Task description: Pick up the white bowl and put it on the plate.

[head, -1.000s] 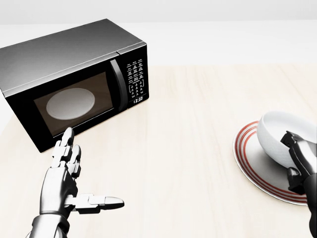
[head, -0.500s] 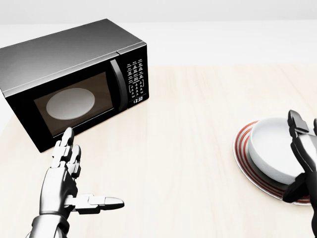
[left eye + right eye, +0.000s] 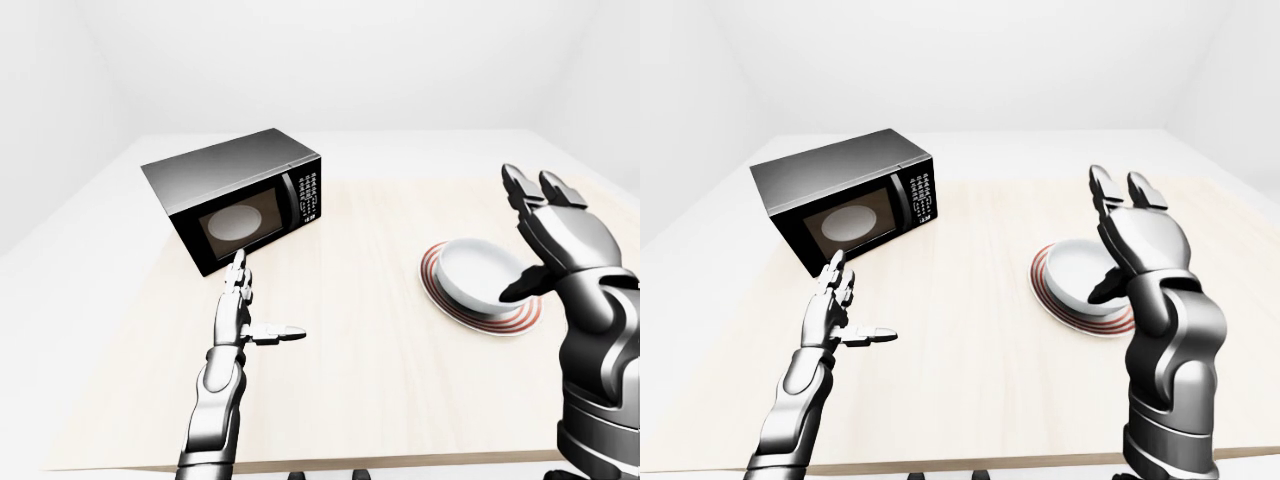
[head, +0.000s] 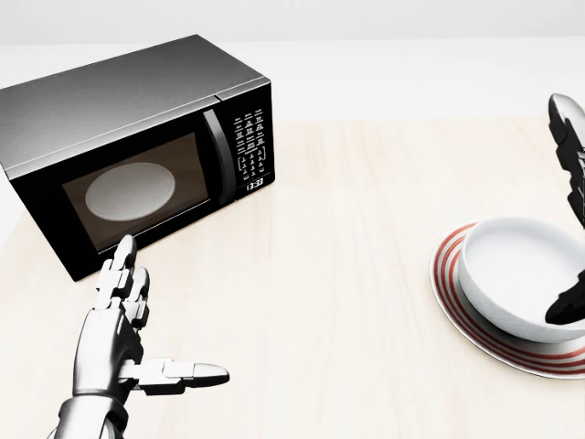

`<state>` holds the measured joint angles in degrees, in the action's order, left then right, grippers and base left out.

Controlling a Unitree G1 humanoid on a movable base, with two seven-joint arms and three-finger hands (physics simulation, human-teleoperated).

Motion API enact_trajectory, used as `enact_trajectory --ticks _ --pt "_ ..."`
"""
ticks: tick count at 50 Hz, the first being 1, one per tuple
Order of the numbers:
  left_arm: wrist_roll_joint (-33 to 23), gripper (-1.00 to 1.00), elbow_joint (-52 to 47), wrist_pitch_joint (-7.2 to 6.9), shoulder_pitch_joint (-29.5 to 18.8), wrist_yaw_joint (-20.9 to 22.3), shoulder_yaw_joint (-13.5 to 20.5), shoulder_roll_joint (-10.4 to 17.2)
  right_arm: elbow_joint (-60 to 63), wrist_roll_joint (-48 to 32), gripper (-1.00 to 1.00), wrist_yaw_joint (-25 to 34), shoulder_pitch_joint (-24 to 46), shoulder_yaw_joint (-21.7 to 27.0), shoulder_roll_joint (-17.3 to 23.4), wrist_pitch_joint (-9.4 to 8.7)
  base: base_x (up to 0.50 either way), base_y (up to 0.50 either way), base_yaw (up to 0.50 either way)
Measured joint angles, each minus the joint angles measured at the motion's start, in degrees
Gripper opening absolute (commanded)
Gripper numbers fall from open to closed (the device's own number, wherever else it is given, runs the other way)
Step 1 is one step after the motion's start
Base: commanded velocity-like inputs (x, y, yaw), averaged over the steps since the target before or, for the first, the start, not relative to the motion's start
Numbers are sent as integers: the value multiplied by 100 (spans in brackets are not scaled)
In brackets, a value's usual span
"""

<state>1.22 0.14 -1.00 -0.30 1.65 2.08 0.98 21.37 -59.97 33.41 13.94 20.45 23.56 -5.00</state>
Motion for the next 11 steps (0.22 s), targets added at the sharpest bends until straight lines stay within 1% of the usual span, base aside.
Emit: enact_trajectory --ticks 11 --pt "0 100 0 0 0 0 0 0 954 42 100 645 73 210 49 0 0 0 0"
